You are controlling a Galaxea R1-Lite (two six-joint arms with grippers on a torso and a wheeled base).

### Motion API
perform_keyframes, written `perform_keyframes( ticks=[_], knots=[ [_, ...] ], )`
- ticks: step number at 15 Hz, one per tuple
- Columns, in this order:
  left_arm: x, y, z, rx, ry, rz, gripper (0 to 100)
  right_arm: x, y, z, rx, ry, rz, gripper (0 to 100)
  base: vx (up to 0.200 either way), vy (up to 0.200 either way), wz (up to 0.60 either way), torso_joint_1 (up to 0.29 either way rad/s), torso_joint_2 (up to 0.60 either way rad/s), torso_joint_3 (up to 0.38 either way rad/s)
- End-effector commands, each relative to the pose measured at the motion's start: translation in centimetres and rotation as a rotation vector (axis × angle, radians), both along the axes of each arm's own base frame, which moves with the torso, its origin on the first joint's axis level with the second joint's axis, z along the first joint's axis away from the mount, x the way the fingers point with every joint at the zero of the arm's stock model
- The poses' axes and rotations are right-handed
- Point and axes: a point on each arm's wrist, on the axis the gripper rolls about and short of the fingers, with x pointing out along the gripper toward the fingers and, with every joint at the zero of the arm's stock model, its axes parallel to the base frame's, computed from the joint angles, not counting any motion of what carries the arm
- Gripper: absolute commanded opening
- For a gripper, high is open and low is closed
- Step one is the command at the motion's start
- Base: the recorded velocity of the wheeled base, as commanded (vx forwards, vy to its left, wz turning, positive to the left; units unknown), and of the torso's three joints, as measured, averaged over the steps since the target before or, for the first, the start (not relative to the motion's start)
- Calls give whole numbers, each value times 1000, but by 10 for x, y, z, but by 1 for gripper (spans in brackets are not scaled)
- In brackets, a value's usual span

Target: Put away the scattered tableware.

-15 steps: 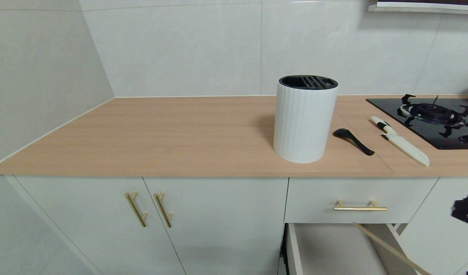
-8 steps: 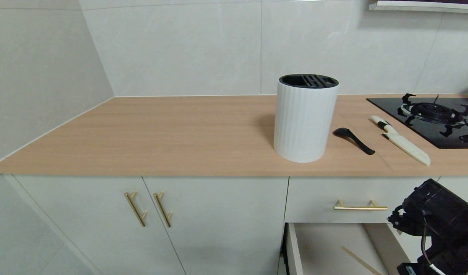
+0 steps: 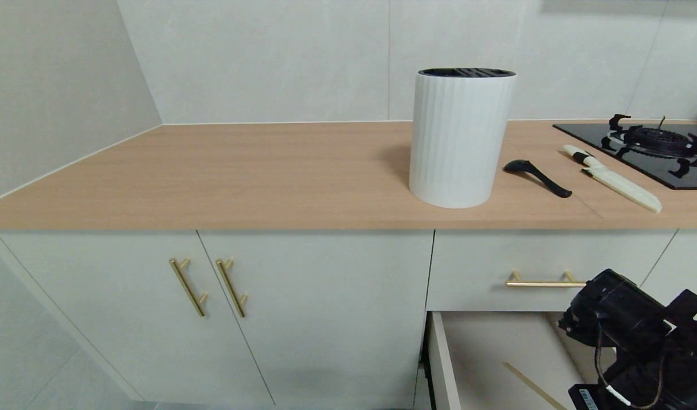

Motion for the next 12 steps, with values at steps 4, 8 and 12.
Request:
perform_keyframes(
  ticks=[4, 8, 12],
  knots=[
    [0, 0, 0, -1, 1, 1, 100, 5, 3, -3, 6, -14, 1, 0, 0, 0, 0, -91, 456, 360],
    [0, 0, 0, -1, 1, 0, 100, 7, 4, -2, 7, -40, -1, 0, 0, 0, 0, -30, 354, 319],
    [0, 0, 0, -1, 1, 0, 100, 22, 10, -1, 26, -128, -6, 0, 0, 0, 0, -2, 41, 34]
  ],
)
